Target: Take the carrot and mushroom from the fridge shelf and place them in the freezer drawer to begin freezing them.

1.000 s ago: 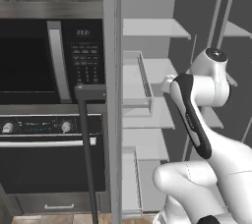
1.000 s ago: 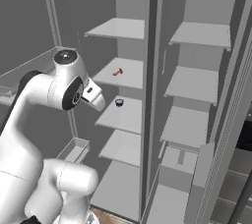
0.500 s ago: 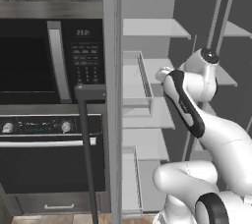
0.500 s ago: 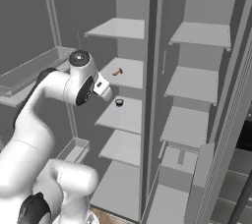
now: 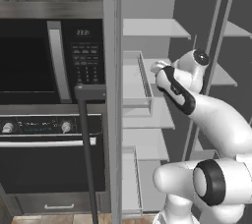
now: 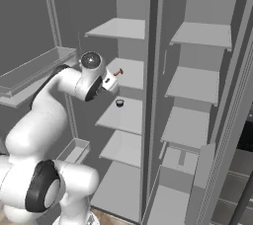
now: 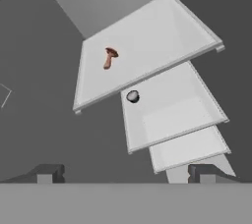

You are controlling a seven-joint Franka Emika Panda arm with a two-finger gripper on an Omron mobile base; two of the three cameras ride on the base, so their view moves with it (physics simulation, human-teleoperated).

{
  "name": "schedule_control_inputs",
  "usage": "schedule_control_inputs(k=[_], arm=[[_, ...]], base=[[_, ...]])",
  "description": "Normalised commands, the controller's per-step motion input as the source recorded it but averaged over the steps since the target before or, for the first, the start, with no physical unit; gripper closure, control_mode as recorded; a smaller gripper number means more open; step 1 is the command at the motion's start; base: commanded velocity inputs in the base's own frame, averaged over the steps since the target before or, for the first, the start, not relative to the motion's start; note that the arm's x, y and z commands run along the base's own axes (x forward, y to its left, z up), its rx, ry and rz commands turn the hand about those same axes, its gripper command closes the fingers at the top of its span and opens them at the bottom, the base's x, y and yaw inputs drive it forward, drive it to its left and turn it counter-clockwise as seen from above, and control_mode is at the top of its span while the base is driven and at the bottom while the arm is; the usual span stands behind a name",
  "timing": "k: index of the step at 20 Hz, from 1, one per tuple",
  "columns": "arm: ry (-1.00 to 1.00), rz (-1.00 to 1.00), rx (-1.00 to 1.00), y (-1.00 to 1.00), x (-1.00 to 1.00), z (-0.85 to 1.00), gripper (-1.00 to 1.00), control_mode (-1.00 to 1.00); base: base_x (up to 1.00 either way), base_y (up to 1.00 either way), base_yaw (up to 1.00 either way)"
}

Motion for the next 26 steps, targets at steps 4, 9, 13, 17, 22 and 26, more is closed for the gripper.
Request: schedule_control_inputs(k=[4,9,13,17,22,26], arm=[[-0.02,0.00,0.03,0.00,0.75,0.00,-1.00,-1.00],[0.00,0.00,0.01,0.00,0.69,0.00,-1.00,-1.00],[0.01,0.00,0.00,0.00,0.56,-0.08,-1.00,-1.00],[0.00,0.00,0.00,0.01,0.43,-0.23,-1.00,-1.00],[0.00,0.00,0.00,0.01,0.44,-0.29,-1.00,-1.00],[0.05,0.00,0.01,0.00,0.47,-0.04,-1.00,-1.00]], base=[[0.00,0.00,0.00],[0.00,0.00,0.00],[0.00,0.00,0.00],[0.00,0.00,0.00],[0.00,0.00,0.00],[0.00,0.00,0.00]])
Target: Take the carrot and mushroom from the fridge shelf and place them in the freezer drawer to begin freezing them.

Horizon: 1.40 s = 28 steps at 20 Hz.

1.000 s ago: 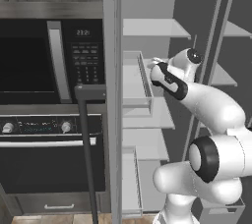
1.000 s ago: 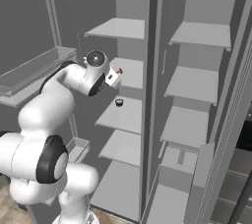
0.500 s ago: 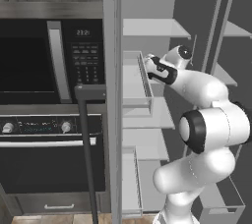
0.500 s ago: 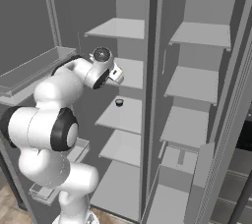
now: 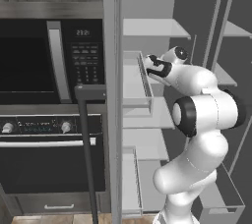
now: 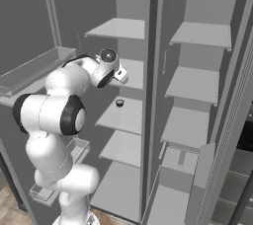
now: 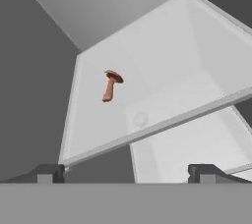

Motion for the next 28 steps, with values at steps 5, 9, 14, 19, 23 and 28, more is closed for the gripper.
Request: schedule_control_inputs(k=[5,9,14,19,23,28], arm=[[0.12,0.04,0.03,0.05,0.52,-0.09,-1.00,-1.00],[0.03,0.07,0.01,0.21,0.21,-0.27,-1.00,-1.00],[0.00,0.07,0.00,0.30,0.21,-0.31,-1.00,-1.00],[0.02,0.04,0.00,0.10,0.42,-0.28,-1.00,-1.00],[0.04,0.03,0.00,0.07,0.58,-0.18,-1.00,-1.00],[0.05,0.03,0.00,0.00,0.64,-0.17,-1.00,-1.00]], base=[[0.00,0.00,0.00],[0.00,0.00,0.00],[0.00,0.00,0.00],[0.00,0.00,0.00],[0.00,0.00,0.00],[0.00,0.00,0.00]])
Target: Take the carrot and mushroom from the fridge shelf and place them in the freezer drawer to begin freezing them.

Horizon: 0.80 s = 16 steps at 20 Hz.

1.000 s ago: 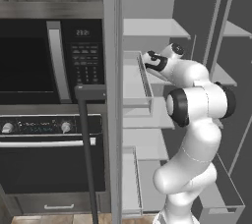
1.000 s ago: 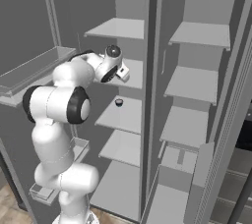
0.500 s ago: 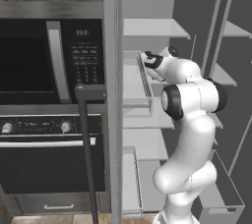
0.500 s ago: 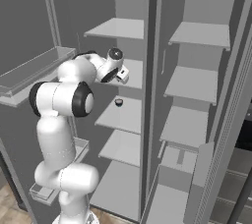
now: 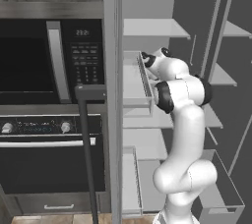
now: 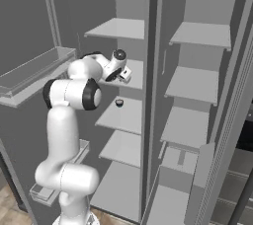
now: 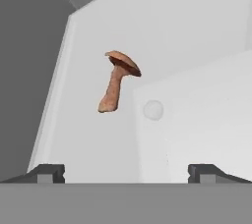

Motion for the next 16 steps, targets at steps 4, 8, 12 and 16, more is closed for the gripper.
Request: schedule_control_inputs(k=[4,8,12,16], arm=[[0.05,0.03,0.00,0.00,0.65,-0.17,-1.00,-1.00],[0.02,0.02,0.00,0.00,0.64,-0.20,-1.00,-1.00],[0.04,0.02,0.00,0.00,0.72,-0.23,-1.00,-1.00],[0.07,0.03,0.00,0.22,0.20,-0.56,-1.00,-1.00]], base=[[0.00,0.00,0.00],[0.00,0.00,0.00],[0.00,0.00,0.00],[0.00,0.00,0.00]])
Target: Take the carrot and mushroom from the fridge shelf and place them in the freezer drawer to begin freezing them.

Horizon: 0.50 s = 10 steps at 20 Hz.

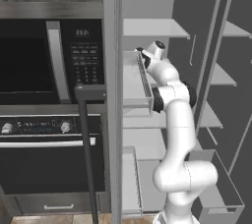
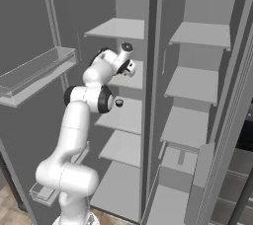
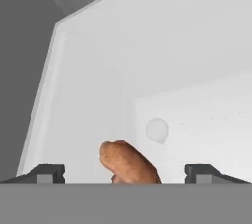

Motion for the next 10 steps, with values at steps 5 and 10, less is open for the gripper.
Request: schedule_control_inputs(k=[5,10], arm=[[0.01,0.03,0.00,0.29,0.00,-0.65,-1.00,-1.00],[0.00,0.05,0.00,0.23,-0.05,-0.81,-1.00,-1.00]], base=[[0.00,0.00,0.00],[0.00,0.00,0.00]])
